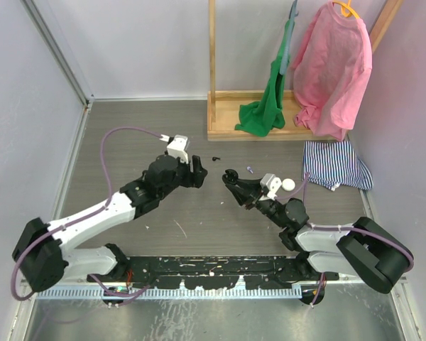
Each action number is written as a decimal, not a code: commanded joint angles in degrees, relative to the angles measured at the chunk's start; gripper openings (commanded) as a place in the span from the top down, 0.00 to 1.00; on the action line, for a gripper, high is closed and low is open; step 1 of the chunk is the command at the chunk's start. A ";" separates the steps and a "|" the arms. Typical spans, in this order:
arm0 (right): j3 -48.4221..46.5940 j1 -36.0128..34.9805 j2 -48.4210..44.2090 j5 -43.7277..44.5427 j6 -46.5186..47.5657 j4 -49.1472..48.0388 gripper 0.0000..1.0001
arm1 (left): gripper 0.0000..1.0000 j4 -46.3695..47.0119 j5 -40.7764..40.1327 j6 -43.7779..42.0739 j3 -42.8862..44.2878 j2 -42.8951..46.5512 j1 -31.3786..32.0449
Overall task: Insert the wireless bluetooth earbuds into the charging case
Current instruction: Place the earbud in the charging case, then move the earbud to the center of the board.
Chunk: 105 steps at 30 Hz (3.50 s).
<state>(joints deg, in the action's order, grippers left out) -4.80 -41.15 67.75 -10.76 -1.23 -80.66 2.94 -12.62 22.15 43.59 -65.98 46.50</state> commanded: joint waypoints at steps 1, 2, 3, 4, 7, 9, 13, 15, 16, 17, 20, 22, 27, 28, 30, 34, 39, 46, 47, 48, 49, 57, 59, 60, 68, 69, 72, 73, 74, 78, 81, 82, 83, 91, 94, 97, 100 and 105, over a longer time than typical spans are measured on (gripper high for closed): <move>0.30 -0.01 -0.68 3.85 1.95 -2.48 0.94 | 0.34 -3.56 0.99 2.70 5.49 -5.96 -1.77; 0.42 -0.07 -0.53 4.53 2.14 -2.48 0.94 | 0.33 -4.57 0.49 2.72 6.77 -8.85 -1.97; 0.52 -0.03 -0.51 5.24 2.38 -2.46 0.94 | 0.33 -5.44 -0.19 2.79 8.19 -11.02 -2.11; 0.66 -0.07 -0.39 5.98 2.63 -2.48 0.94 | 0.33 -6.53 -1.00 3.04 9.57 -13.02 -2.35; 0.82 0.01 -0.07 7.03 3.02 -2.63 0.94 | 0.32 -8.44 -3.10 4.30 13.99 -19.06 -3.13; 0.85 -0.03 0.20 7.14 3.18 -2.73 0.94 | 0.32 -8.62 -4.12 4.65 16.61 -22.53 -3.47; 0.85 -0.05 0.80 7.64 3.40 -2.96 0.94 | 0.32 -9.22 -4.43 4.58 22.48 -29.34 -4.35; 0.93 -0.03 1.22 8.00 3.49 -3.19 0.94 | 0.33 -10.14 -4.43 4.30 25.25 -32.91 -4.84; 0.94 -0.07 1.39 8.13 3.52 -3.26 0.94 | 0.33 -10.34 -4.60 4.09 26.45 -34.38 -5.00; 0.93 -0.07 1.62 8.21 3.59 -3.39 0.94 | 0.34 -10.45 -4.53 3.92 27.40 -35.67 -5.26; 0.91 0.00 2.10 8.15 3.56 -3.54 0.94 | 0.38 -10.50 -4.18 3.21 30.42 -39.98 -6.01; 0.76 -0.02 2.37 8.12 3.55 -3.54 0.94 | 0.42 -11.06 -3.84 2.55 32.82 -42.81 -6.45; 0.65 -0.06 2.83 7.74 3.57 -3.53 0.94 | 0.49 -10.89 -2.65 0.70 38.12 -48.40 -7.51; 0.59 -0.07 2.78 7.65 3.56 -3.55 0.94 | 0.50 -11.04 -2.38 0.48 39.14 -49.46 -7.67; 0.58 -0.03 2.74 7.59 3.59 -3.46 0.94 | 0.52 -11.40 -2.05 0.08 40.88 -51.47 -7.95; 0.51 0.04 2.66 7.51 3.61 -3.11 0.94 | 0.55 -12.99 -1.43 -0.63 44.69 -55.46 -8.44; 0.23 -0.06 3.15 7.03 3.68 -2.92 0.94 | 0.59 -13.86 -1.26 -1.32 46.53 -57.62 -8.88; 0.08 -0.05 3.27 6.85 3.61 -2.58 0.94 | 0.69 -15.25 0.56 -1.70 46.38 -58.13 -8.97; -0.01 -0.07 3.28 6.77 3.63 -2.49 0.94 | 0.71 -15.20 0.84 -1.94 45.83 -57.96 -9.00; -0.07 -0.07 3.29 6.73 3.65 -2.36 0.94 | 0.73 -15.09 1.09 -2.26 45.35 -57.56 -8.98; -0.11 -0.03 3.32 6.65 3.64 -2.31 0.94 | 0.74 -15.00 1.37 -2.81 44.79 -57.28 -8.98; -0.33 -0.04 3.36 6.38 3.62 -1.72 0.94 | 0.82 -15.97 3.57 -9.17 39.40 -52.06 -8.98; -0.54 -0.06 3.37 6.14 3.66 -1.34 0.94 | 0.83 -18.02 4.72 -10.89 38.15 -50.23 -8.97; -0.60 -0.06 3.40 6.04 3.75 -1.23 0.94 | 0.83 -18.95 5.18 -11.66 37.31 -49.20 -9.03; -0.70 -0.02 3.46 5.84 3.75 -0.94 0.94 | 0.83 -25.26 8.58 -16.86 29.42 -40.96 -8.98; -0.73 -0.06 3.45 5.84 3.77 -0.90 0.94 | 0.83 -25.98 9.34 -17.39 28.75 -40.16 -8.97; -0.81 -0.07 3.68 5.78 3.72 -0.81 0.94 | 0.83 -28.27 11.61 -18.83 27.10 -38.56 -8.93; -0.88 0.00 3.78 5.69 3.73 -0.74 0.94 | 0.83 -29.24 12.20 -19.26 26.57 -38.20 -8.90; -0.89 -0.07 3.89 5.57 3.71 -0.73 0.94 | 0.83 -29.83 12.76 -19.67 26.12 -37.84 -8.82; -0.92 0.00 4.00 5.40 3.70 -0.72 0.94 | 0.82 -30.52 13.53 -21.48 23.29 -36.42 -8.07; -1.15 -0.07 4.30 5.17 3.67 -0.65 0.94 | 0.79 -30.26 13.11 -21.42 22.31 -36.28 -7.76; -1.24 -0.07 4.43 5.03 3.56 -0.64 0.94 | 0.78 -30.34 12.76 -21.25 22.32 -36.43 -7.75; -1.22 -0.08 4.55 5.03 3.56 -0.64 0.94 | 0.74 -30.48 12.11 -20.96 22.31 -36.55 -7.74; -1.28 -0.02 4.32 5.05 3.63 -0.37 0.94 | 0.53 -30.07 8.10 -15.25 21.41 -31.74 -7.34; -1.31 0.00 4.32 4.97 3.60 -0.37 0.94 | 0.47 -27.57 7.33 -8.82 19.61 -28.40 -7.31; -1.48 -0.07 4.48 4.78 3.46 -0.20 0.94 | 0.42 -24.30 5.48 -0.09 17.65 -26.44 -7.37; -1.51 -0.07 4.74 4.63 3.44 -0.11 0.94 | 0.38 -21.96 3.55 6.08 16.73 -27.36 -7.30; -1.58 -0.03 4.68 4.61 3.51 -0.03 0.94 | 0.37 -20.87 0.38 11.47 17.66 -30.72 -7.33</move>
<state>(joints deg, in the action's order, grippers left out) -4.40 -41.15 72.51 -5.69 1.65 -77.73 -21.89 -8.25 26.15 60.86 -94.80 38.94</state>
